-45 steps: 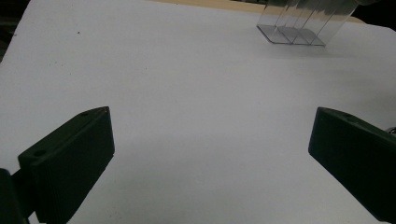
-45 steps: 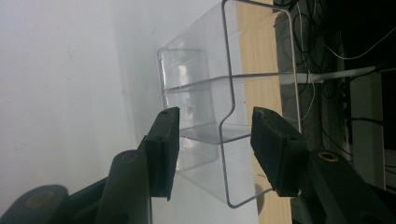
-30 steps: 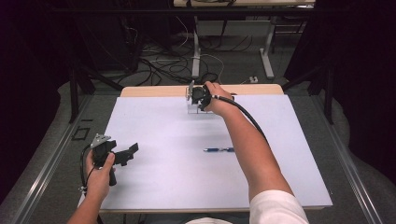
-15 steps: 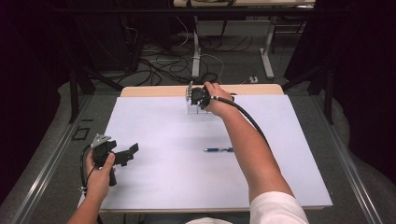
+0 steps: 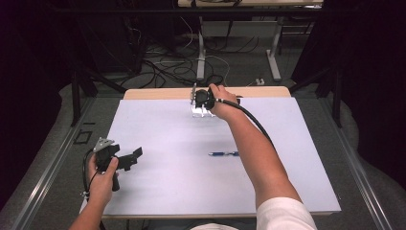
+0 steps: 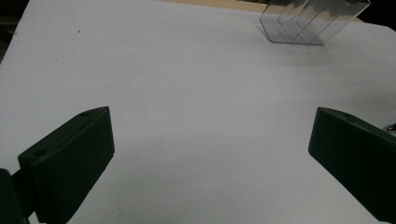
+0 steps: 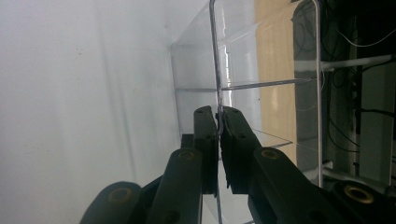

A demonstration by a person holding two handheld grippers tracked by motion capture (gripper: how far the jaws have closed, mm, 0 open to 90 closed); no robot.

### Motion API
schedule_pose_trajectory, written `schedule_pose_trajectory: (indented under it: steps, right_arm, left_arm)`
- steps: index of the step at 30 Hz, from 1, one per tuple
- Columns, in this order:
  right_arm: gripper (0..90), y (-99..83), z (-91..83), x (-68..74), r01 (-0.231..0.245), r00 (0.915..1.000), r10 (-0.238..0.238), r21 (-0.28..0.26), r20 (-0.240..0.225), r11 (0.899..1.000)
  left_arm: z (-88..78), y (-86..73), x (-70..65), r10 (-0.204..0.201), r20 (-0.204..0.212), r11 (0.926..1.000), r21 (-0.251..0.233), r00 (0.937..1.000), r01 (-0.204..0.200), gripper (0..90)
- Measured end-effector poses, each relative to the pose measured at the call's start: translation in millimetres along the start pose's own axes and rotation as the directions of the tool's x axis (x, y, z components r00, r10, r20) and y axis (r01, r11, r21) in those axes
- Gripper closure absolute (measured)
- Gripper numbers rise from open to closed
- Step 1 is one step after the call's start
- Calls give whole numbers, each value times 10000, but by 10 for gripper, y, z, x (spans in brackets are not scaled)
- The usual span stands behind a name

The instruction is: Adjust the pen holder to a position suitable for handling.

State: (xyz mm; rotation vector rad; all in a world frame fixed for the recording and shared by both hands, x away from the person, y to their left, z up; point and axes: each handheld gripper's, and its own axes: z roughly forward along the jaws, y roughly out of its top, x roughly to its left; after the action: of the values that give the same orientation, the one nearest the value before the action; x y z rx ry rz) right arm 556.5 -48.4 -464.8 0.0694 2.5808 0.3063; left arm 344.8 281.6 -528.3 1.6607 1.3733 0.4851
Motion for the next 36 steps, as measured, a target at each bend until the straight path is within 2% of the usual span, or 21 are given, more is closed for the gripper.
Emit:
schedule_pose_trajectory:
  steps: [2, 7, 8, 9, 11, 12, 15, 18, 19, 22, 23, 24, 27, 32, 33, 36]
  right_arm:
    - [861, 7, -15, 1, 39, 10000, -38, 174, -77, 9998]
    - [882, 10, 0, 24, -40, 9999, 42, 152, -109, 9999]
    - [883, 12, -5, 29, 50, 10000, -49, 395, -31, 9992]
    - [884, 9, -6, 24, 39, 9999, -34, 366, -114, 9993]
    - [886, 0, -8, 39, -197, 9997, 200, 254, -119, 9995]
    - [885, 1, -24, 27, -51, 9998, 59, 399, -189, 9992]
    - [884, -8, -49, 28, 8, 9999, -3, 353, -120, 9994]
    - [886, -15, -117, 43, 195, 9997, -193, 182, -115, 9996]
    - [886, -13, -153, 44, 258, 9995, -251, 372, -183, 9990]
    - [885, -29, -224, 61, 289, 9994, -284, 294, -178, 9991]
    - [885, -40, -238, 70, 378, 9993, -378, 111, -65, 9992]
    - [886, -38, -279, 80, 416, 9991, -411, 309, -142, 9987]
    - [885, -59, -363, 108, 592, 9981, -588, 236, -196, 9980]
    - [882, -71, -516, 207, 671, 9976, -664, 346, -220, 9971]
    - [883, -65, -542, 227, 853, 9961, -844, 375, -252, 9956]
    - [883, -48, -614, 318, 873, 9960, -869, 235, -185, 9959]
  left_arm:
    - [2, 0, 0, 26, 17, 10000, -8, 10000, -26, 2]
    - [3, -3, -2, -9, 10, 10000, 21, 10000, 9, 2]
    - [6, -3, 1, -3, -4, 10000, -3, 10000, 3, 2]
    - [6, -3, 1, -3, -4, 10000, -3, 10000, 3, 2]
    - [6, -4, 4, -29, -22, 10000, 0, 10000, 29, 2]
    - [6, -4, 6, -32, -32, 10000, 2, 10000, 32, 3]
    - [5, -4, 7, -36, -37, 10000, 8, 10000, 36, 3]
    - [4, -4, 5, -30, -40, 10000, 4, 10000, 30, 2]
    - [4, -4, 2, -27, -35, 10000, 4, 10000, 27, 2]
    - [2, -3, 0, -17, -50, 10000, 12, 10000, 17, 2]
    - [1, -2, -2, -22, -54, 10000, 3, 10000, 22, 3]
    - [0, -2, -3, -20, -44, 10000, -3, 10000, 20, 2]
    - [1, -2, -5, -3, -62, 10000, 15, 10000, 3, 3]
    - [4, -2, -9, 31, -75, 10000, -5, 10000, -31, 2]
    - [4, -1, -13, 42, -80, 10000, -15, 10000, -43, 2]
    - [4, 0, -17, 69, -73, 10000, 5, 9999, -69, 2]
